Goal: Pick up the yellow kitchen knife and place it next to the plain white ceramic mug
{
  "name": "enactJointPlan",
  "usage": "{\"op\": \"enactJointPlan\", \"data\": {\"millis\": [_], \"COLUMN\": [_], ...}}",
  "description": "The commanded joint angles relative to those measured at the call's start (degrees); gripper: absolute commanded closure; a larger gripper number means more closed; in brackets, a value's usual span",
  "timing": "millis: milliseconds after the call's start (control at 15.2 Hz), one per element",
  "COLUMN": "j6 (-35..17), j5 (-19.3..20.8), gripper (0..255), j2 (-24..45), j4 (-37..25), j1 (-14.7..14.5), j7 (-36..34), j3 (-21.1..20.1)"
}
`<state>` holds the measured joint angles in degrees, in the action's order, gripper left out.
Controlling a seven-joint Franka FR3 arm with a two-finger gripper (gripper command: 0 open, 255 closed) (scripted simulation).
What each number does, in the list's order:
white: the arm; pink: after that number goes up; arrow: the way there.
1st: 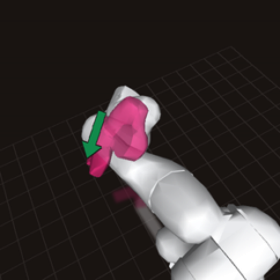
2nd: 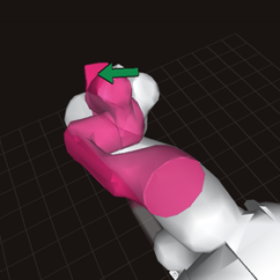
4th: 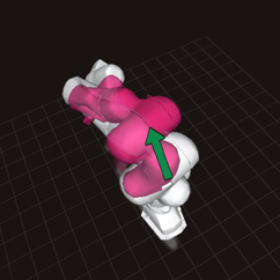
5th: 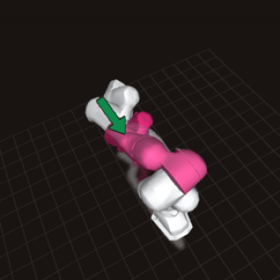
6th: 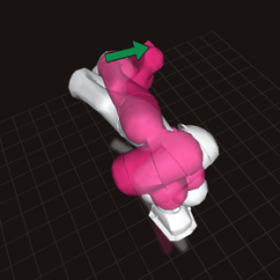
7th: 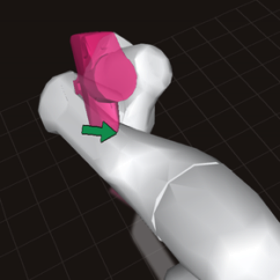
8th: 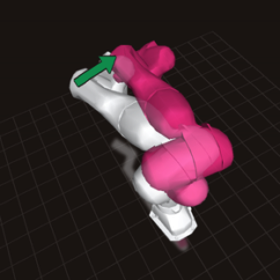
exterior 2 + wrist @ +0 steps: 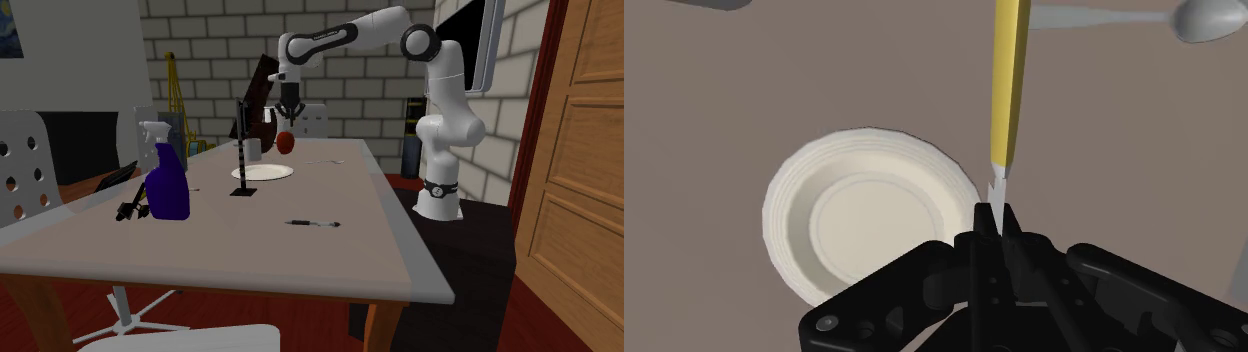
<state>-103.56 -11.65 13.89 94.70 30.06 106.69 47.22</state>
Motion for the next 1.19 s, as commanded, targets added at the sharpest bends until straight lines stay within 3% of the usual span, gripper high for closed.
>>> {"op": "enactJointPlan", "data": {"millis": [0, 462, 792, 1122], "j6": [0.79, 4.62, 9.05, 5.20], "j5": [-1.18, -7.04, -11.79, -11.91], "gripper": [255, 255, 255, 255], "j2": [1.49, 9.70, 17.43, 17.40], "j4": [-1.62, -10.78, -21.42, -17.28], "j1": [2.36, 13.64, 24.35, 23.33], "j7": [2.98, 13.56, 20.14, 20.64], "j3": [0.53, 1.04, -0.14, -0.31]}}
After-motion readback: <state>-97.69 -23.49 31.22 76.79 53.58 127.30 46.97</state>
